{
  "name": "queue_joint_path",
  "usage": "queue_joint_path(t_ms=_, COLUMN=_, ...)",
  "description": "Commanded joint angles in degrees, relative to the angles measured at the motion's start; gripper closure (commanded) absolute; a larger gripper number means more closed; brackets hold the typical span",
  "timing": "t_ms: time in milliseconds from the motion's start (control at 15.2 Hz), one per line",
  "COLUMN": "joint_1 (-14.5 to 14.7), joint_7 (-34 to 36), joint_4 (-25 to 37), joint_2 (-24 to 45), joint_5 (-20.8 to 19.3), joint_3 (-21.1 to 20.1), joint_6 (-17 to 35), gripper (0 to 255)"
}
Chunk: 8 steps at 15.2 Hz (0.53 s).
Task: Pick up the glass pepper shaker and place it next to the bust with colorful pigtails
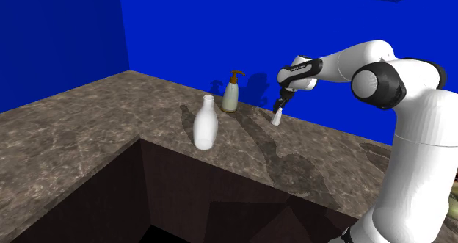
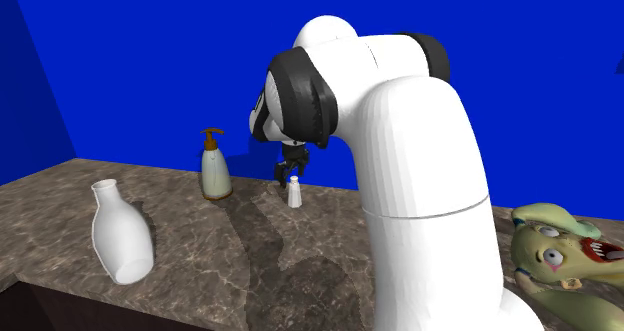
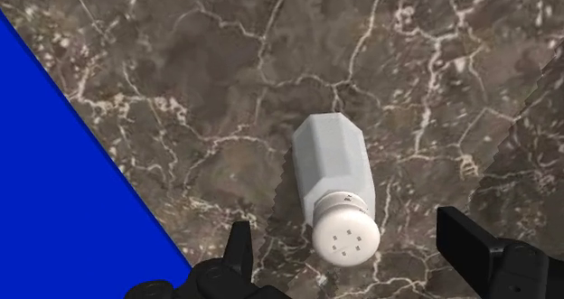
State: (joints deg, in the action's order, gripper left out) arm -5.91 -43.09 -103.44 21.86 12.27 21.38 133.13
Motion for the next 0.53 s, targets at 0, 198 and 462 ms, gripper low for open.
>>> queue_joint_path(t_ms=0, joint_1=-0.02, joint_7=-0.02, joint_4=0.02, joint_2=0.2, joint_5=0.1, joint_3=-0.06, joint_6=0.21, gripper=0)
queue_joint_path(t_ms=198, joint_1=-0.02, joint_7=-0.02, joint_4=0.02, joint_2=0.2, joint_5=0.1, joint_3=-0.06, joint_6=0.21, gripper=0)
queue_joint_path(t_ms=462, joint_1=-0.02, joint_7=-0.02, joint_4=0.02, joint_2=0.2, joint_5=0.1, joint_3=-0.06, joint_6=0.2, gripper=255)
